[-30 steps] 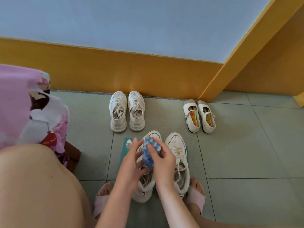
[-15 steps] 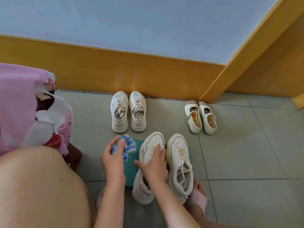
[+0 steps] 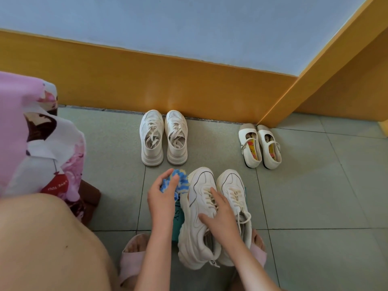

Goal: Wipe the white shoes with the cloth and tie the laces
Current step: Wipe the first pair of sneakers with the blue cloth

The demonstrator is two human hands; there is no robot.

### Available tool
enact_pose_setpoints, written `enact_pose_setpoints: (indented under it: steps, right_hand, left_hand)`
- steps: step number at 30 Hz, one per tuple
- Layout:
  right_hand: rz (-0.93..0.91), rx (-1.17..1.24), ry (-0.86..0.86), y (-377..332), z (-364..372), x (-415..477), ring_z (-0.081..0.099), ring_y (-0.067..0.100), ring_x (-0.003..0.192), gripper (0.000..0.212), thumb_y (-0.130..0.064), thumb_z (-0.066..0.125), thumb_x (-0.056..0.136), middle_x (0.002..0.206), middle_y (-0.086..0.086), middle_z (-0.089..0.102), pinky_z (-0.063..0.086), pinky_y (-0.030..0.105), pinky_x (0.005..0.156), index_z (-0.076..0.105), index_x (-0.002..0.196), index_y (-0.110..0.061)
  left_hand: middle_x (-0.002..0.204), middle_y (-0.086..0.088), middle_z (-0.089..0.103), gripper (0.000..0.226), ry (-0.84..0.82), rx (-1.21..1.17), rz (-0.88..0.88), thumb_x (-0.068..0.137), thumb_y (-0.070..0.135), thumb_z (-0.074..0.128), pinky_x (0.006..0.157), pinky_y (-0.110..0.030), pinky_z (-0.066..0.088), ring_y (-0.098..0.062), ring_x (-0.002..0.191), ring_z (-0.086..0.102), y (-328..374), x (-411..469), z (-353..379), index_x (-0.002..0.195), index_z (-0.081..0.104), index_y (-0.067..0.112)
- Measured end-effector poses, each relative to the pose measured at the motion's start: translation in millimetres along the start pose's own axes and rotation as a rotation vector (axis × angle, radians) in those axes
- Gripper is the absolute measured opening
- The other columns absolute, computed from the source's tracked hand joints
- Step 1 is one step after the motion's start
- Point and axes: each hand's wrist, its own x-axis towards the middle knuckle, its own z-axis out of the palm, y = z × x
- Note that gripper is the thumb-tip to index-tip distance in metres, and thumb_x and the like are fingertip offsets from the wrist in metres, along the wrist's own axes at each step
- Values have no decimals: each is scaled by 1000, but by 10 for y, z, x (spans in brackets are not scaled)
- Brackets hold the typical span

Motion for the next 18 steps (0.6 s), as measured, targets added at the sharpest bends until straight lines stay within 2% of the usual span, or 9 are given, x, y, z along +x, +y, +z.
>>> enact_pose_setpoints:
  steps: [5,7,9,10,12,15,16,18]
  right_hand:
    - [3,66,22,76,-25,10,25,10,140,79,-9,72,78,151,-6,30,21,30,117,33,145,-30]
    - [-2,97,29,108,-55,9,29,8,138,79,-7,73,77,148,-8,35,23,30,116,36,143,-30]
    - [-17,105,29,137,-79,10,31,6,136,79,-7,73,76,146,-9,38,24,29,115,37,142,-29]
    - [-20,102,26,145,-91,12,31,6,136,79,-7,74,76,146,-9,38,24,30,116,37,143,-29]
    - [-20,100,22,150,-109,24,31,6,136,79,-7,73,76,146,-9,37,24,31,116,37,142,-30]
    - [-26,114,23,171,-136,33,32,7,136,78,-5,73,76,145,-8,38,25,30,116,38,140,-33]
    - [-30,115,23,187,-143,35,32,7,136,79,-5,73,76,145,-8,38,25,29,115,38,140,-34]
    - [-33,113,22,214,-149,41,32,6,136,79,-6,73,76,146,-9,37,25,27,115,37,140,-36]
  left_hand:
    - [104,6,64,22,-25,135,69,87,19,63,92,-34,50,-12,102,61,-134,-29,135,108,65,25]
    - [107,7,61,24,-67,200,148,88,18,63,90,-22,46,-8,103,57,-131,33,279,111,65,24]
    - [109,6,60,26,-132,288,250,87,15,63,82,-4,38,-3,101,54,-74,122,463,112,65,21]
    - [109,4,60,27,-179,335,297,87,13,63,79,0,36,-2,99,53,-34,180,555,113,65,19]
    - [110,1,61,28,-290,449,387,86,12,63,80,-4,37,-5,97,52,72,315,710,114,65,16]
    - [112,-3,62,28,-382,620,447,86,13,63,90,-28,43,-16,105,55,156,530,843,113,66,15]
    - [113,-4,63,27,-387,661,440,86,13,63,90,-30,42,-18,106,55,139,580,860,113,67,14]
    - [112,-4,64,26,-399,750,411,87,14,62,82,-22,38,-18,105,56,23,619,864,112,68,14]
